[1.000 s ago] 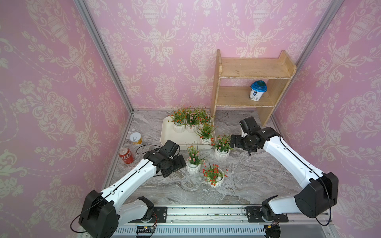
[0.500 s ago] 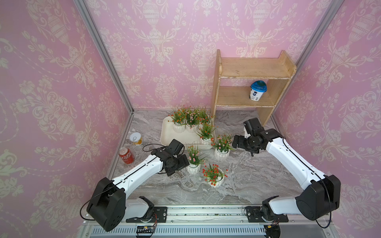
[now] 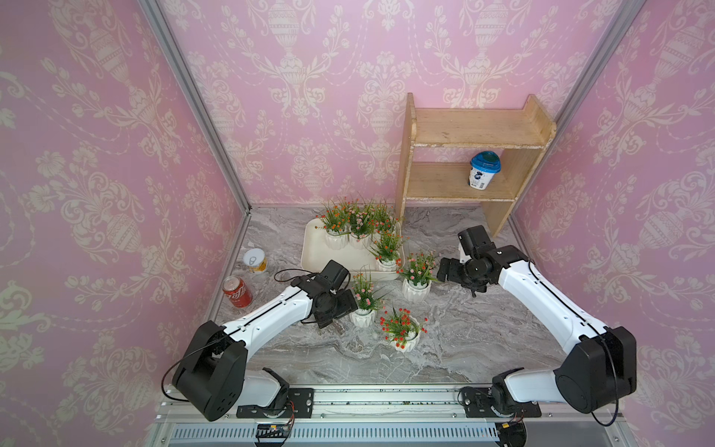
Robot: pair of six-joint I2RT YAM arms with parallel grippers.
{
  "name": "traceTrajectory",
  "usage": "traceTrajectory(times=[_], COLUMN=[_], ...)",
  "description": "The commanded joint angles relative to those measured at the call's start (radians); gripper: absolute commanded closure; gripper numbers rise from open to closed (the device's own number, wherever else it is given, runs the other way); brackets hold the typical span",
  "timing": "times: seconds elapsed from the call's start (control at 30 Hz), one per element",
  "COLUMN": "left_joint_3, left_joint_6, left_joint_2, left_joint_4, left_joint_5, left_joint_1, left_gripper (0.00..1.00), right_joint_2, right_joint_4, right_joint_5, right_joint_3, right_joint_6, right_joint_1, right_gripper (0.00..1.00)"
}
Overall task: Put the potted gypsophila into the storage box
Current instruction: Pick up the baby's breath potted plant from the center of the board.
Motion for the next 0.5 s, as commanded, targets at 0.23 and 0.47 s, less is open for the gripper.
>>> traceTrajectory(times=[0.23, 0.47], left_joint_3=[0.032, 0.026], left_joint_6=[0.034, 0.041], left_joint_2=[0.015, 0.017], left_joint_4=[-0.053, -0.060], left_joint_5=[-0.059, -0.069], left_joint_1=[-0.009, -0.010], left_gripper=[0.35, 0.41], right_joint_2=[-0.018, -0.023], right_joint_4=[-0.003, -0.003], right_joint_5=[-0.006, -0.006], right_joint_3=[-0.014, -0.019], right_joint_6=[-0.010, -0.009], right_joint_1=[-0.008, -0.010], right_gripper=[0.05, 0.05])
